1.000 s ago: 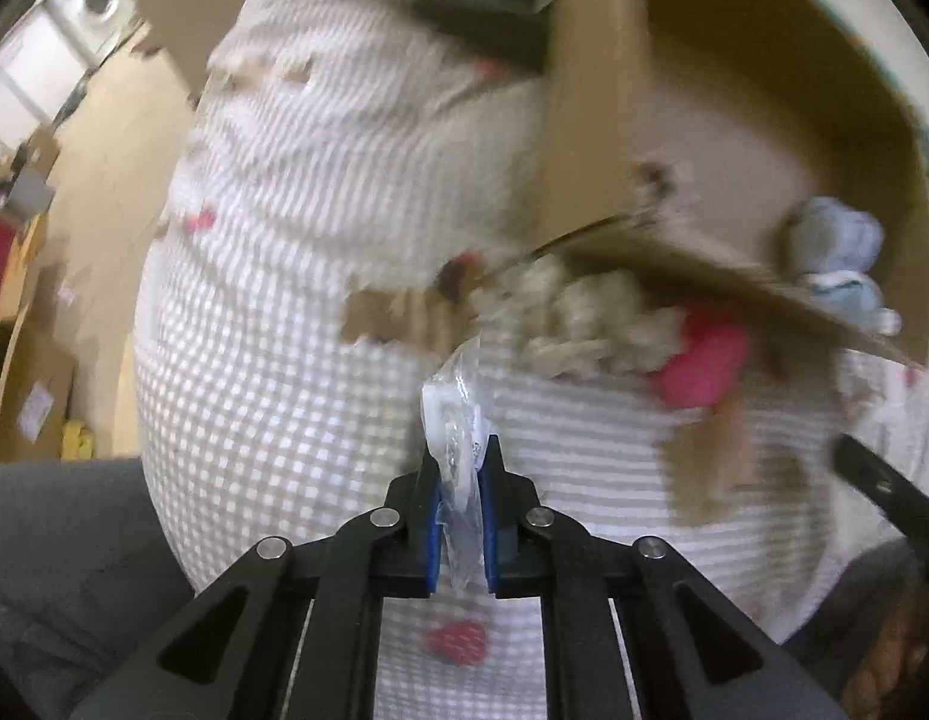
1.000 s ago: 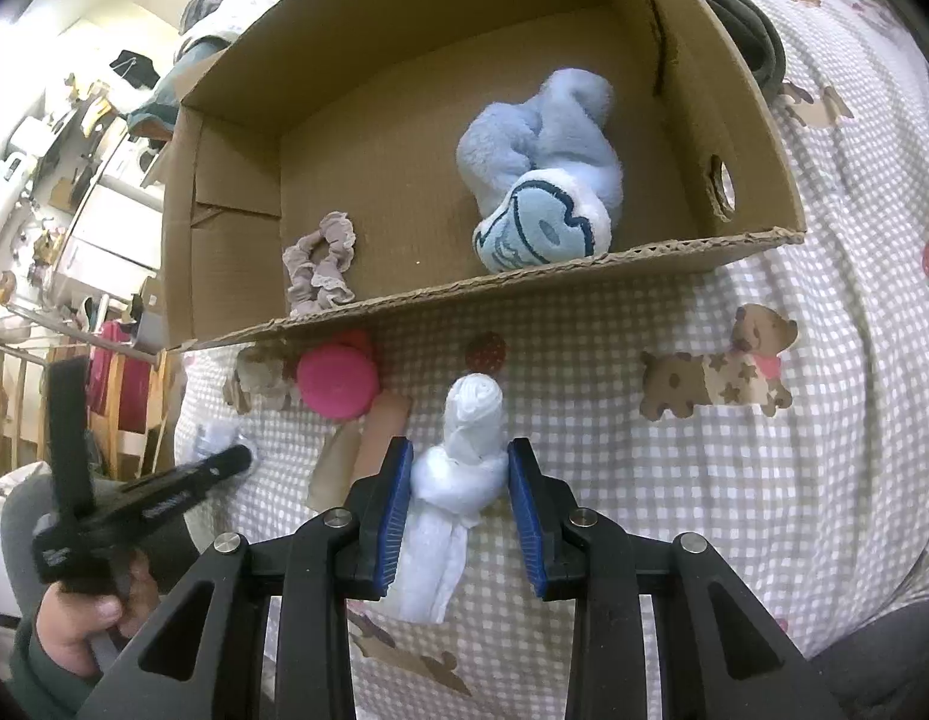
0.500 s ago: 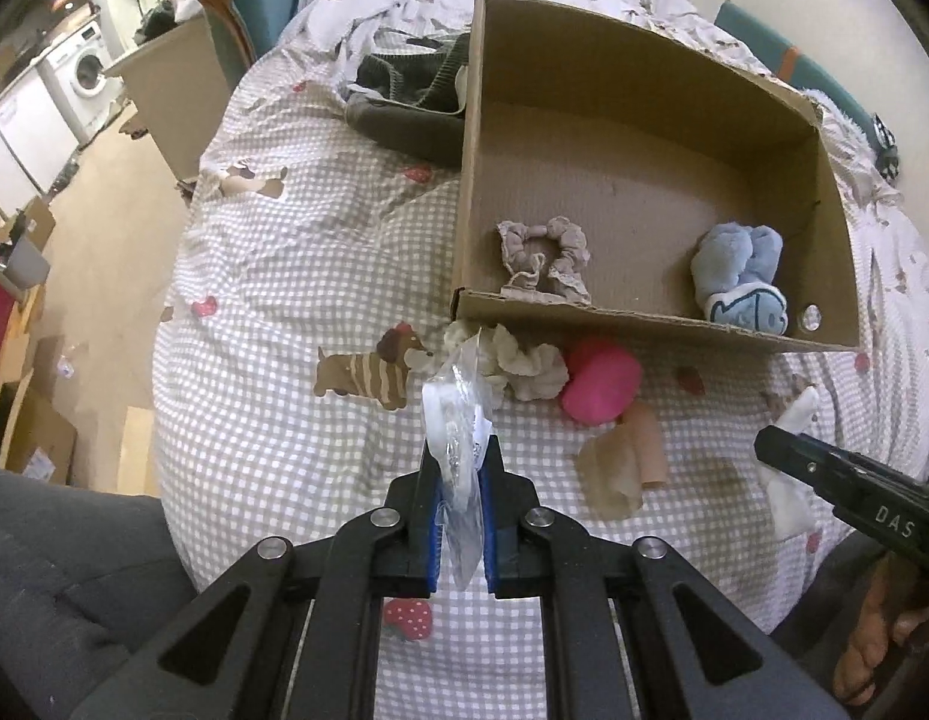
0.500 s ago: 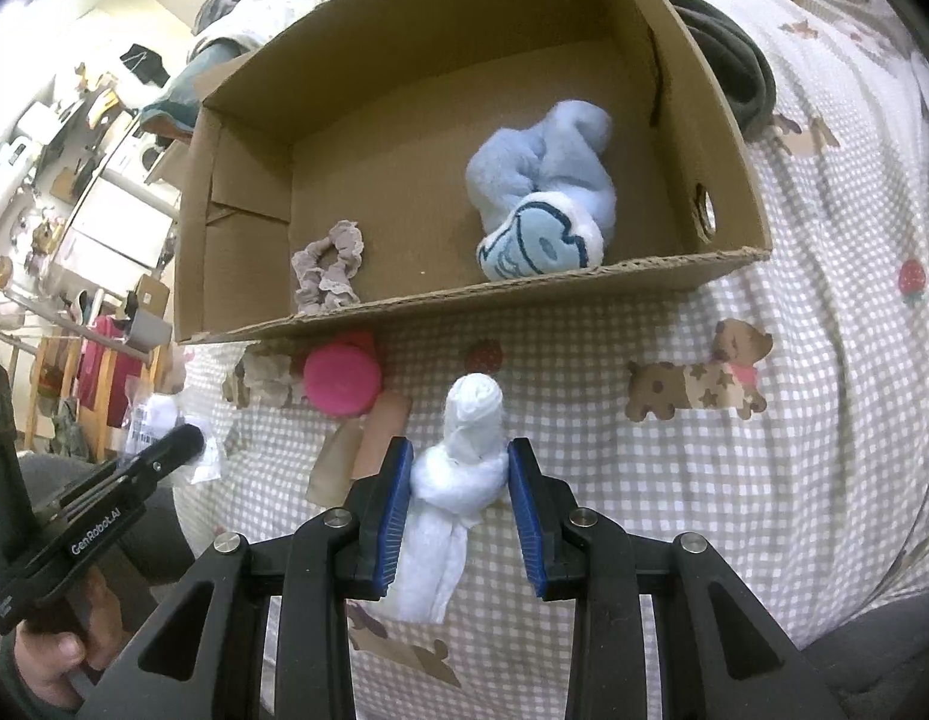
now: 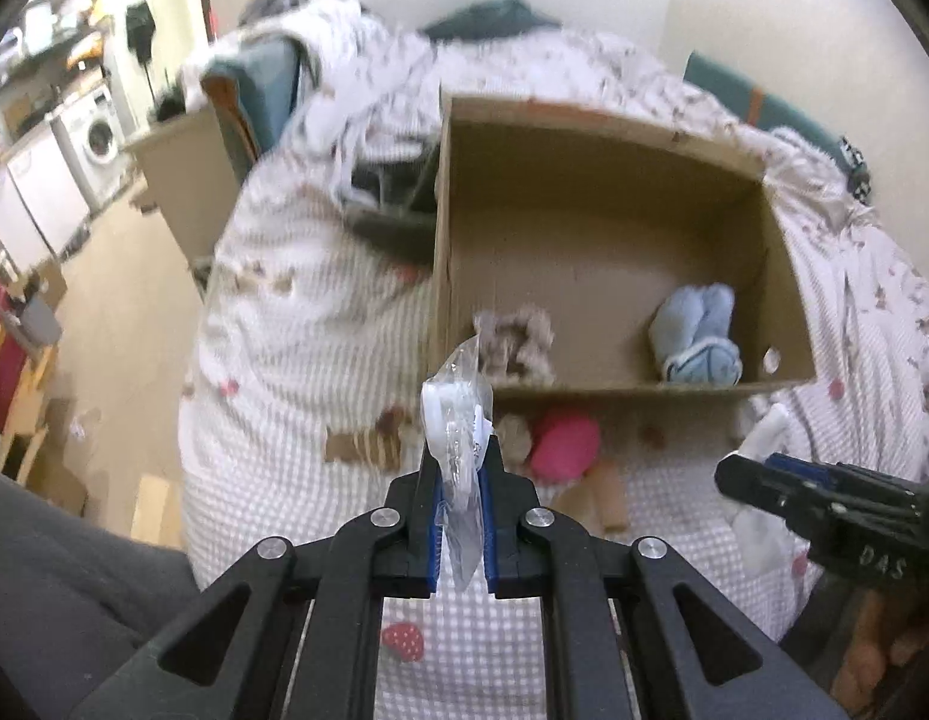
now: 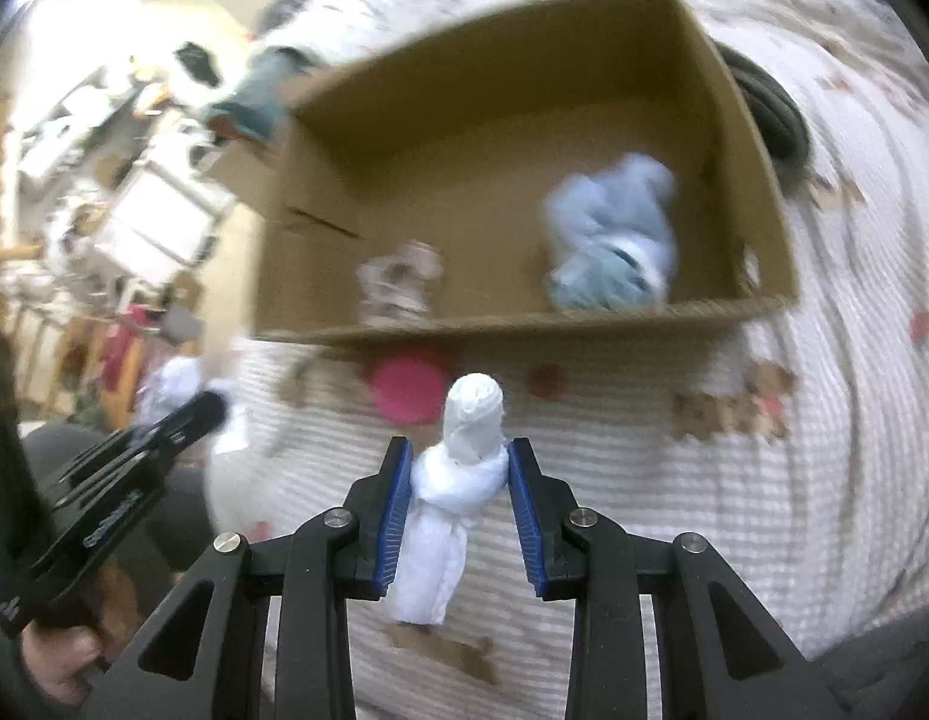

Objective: Organize soft objects
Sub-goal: 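Carry the white sock and plastic bag into the box and release both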

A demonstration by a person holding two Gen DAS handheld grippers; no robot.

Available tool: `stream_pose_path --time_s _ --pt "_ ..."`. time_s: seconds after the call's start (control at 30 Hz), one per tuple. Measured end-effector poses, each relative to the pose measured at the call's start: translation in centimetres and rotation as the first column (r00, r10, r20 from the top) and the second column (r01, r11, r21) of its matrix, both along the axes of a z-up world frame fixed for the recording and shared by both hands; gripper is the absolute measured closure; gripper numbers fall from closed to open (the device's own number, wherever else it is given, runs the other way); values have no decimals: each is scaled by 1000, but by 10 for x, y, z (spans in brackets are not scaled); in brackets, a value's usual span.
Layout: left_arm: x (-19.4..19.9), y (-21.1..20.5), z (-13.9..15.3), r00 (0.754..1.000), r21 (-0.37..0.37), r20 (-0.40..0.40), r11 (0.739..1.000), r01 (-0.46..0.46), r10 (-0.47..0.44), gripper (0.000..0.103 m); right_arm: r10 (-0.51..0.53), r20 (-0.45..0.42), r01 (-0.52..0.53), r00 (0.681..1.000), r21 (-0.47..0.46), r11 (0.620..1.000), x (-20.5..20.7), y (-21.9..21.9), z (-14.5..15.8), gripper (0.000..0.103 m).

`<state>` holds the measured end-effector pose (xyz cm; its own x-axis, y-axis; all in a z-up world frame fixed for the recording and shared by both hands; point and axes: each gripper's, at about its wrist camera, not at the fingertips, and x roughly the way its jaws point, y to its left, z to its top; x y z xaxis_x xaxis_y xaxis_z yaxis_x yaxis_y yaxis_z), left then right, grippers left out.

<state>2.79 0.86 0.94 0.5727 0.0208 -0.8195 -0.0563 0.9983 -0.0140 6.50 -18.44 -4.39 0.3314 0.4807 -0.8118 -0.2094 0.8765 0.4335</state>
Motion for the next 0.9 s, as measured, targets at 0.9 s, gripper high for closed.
stream_pose_path --time_s 0.9 --pt "97 -9 64 992 -64 95 994 93 -87 93 -46 319 16 947 97 995 47 -28 102 69"
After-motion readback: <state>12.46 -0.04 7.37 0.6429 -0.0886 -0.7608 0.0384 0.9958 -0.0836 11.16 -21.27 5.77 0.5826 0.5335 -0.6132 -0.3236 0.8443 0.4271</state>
